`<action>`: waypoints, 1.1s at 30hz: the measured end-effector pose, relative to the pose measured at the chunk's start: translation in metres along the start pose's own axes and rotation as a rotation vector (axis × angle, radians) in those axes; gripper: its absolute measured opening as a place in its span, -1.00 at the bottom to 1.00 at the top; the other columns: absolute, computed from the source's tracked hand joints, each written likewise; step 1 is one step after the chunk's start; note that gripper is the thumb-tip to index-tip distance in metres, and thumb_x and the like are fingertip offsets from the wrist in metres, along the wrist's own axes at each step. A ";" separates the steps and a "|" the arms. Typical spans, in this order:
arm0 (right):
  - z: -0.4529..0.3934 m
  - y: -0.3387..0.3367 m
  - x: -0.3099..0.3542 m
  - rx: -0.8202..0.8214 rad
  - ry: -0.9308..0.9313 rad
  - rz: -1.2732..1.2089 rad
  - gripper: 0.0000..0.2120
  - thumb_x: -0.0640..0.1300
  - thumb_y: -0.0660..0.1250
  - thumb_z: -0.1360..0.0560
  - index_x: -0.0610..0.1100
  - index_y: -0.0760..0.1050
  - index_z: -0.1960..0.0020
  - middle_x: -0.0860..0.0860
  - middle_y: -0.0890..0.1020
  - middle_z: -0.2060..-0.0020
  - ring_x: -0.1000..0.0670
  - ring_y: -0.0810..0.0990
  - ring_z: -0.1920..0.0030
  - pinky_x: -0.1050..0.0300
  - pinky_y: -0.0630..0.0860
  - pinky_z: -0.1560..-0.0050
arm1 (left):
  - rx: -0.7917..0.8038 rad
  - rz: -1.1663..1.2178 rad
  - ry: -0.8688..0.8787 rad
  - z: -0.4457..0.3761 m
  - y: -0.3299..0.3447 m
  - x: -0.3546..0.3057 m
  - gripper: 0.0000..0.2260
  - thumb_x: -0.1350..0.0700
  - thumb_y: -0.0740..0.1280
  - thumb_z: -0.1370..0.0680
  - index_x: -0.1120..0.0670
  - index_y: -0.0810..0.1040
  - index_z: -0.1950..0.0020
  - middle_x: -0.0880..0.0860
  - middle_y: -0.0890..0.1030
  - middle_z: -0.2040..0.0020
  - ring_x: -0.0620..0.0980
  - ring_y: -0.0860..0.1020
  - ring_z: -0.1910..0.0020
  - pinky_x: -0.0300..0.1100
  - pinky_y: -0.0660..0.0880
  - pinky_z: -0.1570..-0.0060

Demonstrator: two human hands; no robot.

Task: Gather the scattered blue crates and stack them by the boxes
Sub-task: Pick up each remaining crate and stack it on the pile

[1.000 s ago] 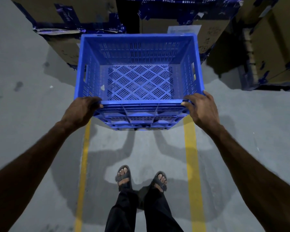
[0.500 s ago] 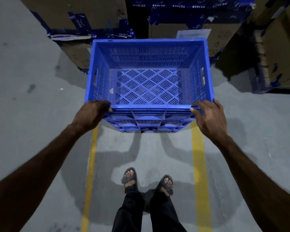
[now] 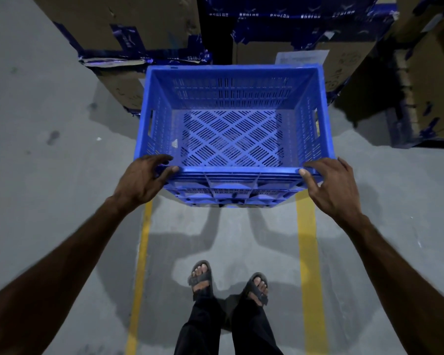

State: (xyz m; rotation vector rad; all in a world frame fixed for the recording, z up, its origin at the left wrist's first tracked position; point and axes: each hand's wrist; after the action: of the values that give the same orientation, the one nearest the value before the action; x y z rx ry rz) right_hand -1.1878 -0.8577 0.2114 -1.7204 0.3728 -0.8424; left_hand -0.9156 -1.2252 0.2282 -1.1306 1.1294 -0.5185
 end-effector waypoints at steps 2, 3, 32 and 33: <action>-0.009 -0.003 -0.002 -0.051 0.013 -0.031 -0.75 0.01 0.32 -0.62 -0.12 0.64 -0.12 -0.07 0.67 -0.04 -0.13 0.59 -0.08 -0.07 0.46 -0.20 | -0.057 0.008 -0.053 -0.004 -0.002 0.001 -0.59 -0.18 0.30 -0.62 0.12 0.64 -0.23 0.15 0.70 -0.11 0.17 0.63 -0.08 0.02 0.54 -0.12; -0.015 -0.004 -0.003 -0.078 0.041 -0.063 -0.77 -0.03 0.34 -0.60 -0.14 0.65 -0.12 -0.09 0.65 -0.05 -0.14 0.58 -0.10 -0.05 0.48 -0.19 | -0.086 0.010 -0.056 -0.006 -0.004 0.003 -0.61 -0.13 0.31 -0.61 0.15 0.65 -0.22 0.17 0.69 -0.10 0.21 0.62 -0.09 0.04 0.52 -0.13; -0.152 0.015 -0.023 0.176 0.906 -0.448 -0.63 0.00 0.37 -0.56 -0.26 0.58 -0.22 -0.27 0.64 -0.02 -0.28 0.60 0.00 -0.05 0.51 -0.02 | 0.020 0.388 -0.797 -0.126 -0.004 0.053 -0.62 0.01 0.35 -0.36 0.17 0.62 -0.10 0.22 0.68 0.05 0.22 0.65 0.12 0.13 0.61 0.01; -0.152 0.014 -0.021 0.181 0.899 -0.437 -0.66 -0.02 0.36 -0.56 -0.26 0.58 -0.18 -0.27 0.63 0.00 -0.26 0.58 0.03 -0.02 0.47 0.02 | 0.018 0.385 -0.805 -0.126 -0.004 0.053 -0.64 0.04 0.36 -0.37 0.17 0.62 -0.10 0.22 0.68 0.05 0.21 0.65 0.13 0.12 0.62 0.02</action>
State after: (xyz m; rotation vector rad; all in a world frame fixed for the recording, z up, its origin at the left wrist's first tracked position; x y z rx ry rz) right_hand -1.3065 -0.9564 0.2089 -1.1800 0.4935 -1.9073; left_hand -1.0074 -1.3248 0.2086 -0.9342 0.5974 0.2270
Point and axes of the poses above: each hand's wrist, its own z-axis away from the middle knuckle, its own y-axis out of the palm, x = y × z
